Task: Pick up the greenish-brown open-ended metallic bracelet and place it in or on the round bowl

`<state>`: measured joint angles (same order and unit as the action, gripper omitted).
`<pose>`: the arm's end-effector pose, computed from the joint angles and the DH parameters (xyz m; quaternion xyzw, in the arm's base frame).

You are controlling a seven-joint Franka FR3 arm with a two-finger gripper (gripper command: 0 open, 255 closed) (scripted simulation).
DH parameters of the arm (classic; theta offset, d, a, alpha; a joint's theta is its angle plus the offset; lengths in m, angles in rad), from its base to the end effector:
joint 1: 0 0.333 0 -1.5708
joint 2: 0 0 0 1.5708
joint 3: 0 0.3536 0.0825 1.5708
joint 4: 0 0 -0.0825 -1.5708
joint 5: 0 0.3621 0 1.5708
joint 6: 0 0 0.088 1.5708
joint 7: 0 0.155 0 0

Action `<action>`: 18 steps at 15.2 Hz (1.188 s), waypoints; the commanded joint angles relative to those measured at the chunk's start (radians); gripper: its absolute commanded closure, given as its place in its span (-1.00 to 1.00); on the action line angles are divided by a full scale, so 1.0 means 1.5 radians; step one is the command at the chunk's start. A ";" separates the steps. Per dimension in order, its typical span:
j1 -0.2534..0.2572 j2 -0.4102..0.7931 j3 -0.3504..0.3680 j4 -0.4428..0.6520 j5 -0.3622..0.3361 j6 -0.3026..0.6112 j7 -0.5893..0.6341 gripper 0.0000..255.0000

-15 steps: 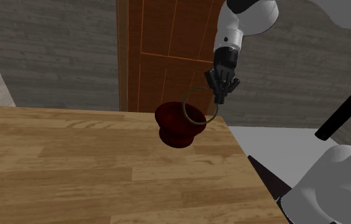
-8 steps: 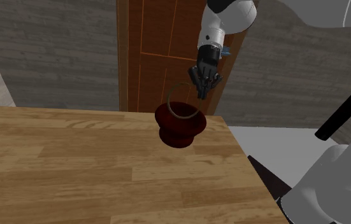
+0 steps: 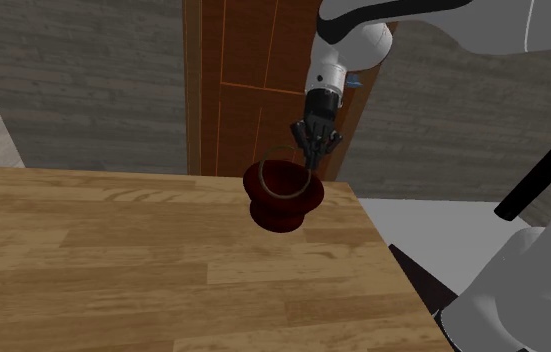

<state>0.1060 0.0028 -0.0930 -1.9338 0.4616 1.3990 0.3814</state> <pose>0.4526 0.0806 0.4721 -0.9186 0.1937 0.2981 0.1725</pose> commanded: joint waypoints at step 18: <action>0.003 0.011 0.000 -0.036 -0.001 0.044 -0.019 -1.00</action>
<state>0.1107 0.0187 -0.0915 -1.9875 0.4618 1.4648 0.3536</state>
